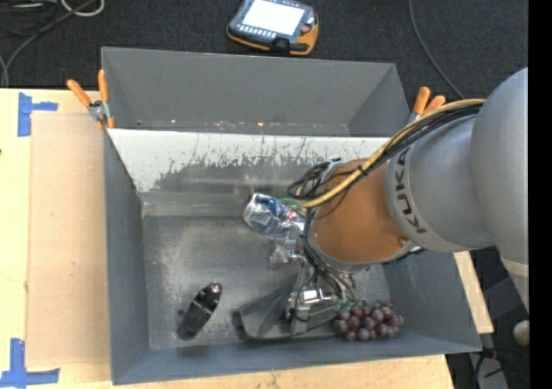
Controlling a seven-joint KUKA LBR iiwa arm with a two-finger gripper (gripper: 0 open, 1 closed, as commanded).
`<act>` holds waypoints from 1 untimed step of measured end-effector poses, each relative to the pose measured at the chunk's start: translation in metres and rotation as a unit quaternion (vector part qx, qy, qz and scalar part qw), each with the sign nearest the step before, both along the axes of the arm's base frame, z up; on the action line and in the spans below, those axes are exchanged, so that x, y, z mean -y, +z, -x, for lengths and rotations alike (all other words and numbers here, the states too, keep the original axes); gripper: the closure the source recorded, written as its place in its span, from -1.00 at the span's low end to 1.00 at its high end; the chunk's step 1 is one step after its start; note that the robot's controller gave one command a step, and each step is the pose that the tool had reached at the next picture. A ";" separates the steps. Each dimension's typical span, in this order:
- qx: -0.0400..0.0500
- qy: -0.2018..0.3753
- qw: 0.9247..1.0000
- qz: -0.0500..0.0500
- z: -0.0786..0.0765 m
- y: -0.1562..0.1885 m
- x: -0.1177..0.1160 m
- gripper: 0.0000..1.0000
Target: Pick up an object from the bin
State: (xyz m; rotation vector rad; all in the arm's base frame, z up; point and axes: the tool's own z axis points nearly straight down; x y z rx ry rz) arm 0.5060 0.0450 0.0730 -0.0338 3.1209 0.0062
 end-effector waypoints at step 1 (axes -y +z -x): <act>-0.009 -0.069 0.998 -0.005 -0.080 0.002 0.087 1.00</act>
Offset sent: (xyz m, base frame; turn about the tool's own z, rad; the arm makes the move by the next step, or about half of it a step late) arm 0.0000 0.0000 0.0000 0.0000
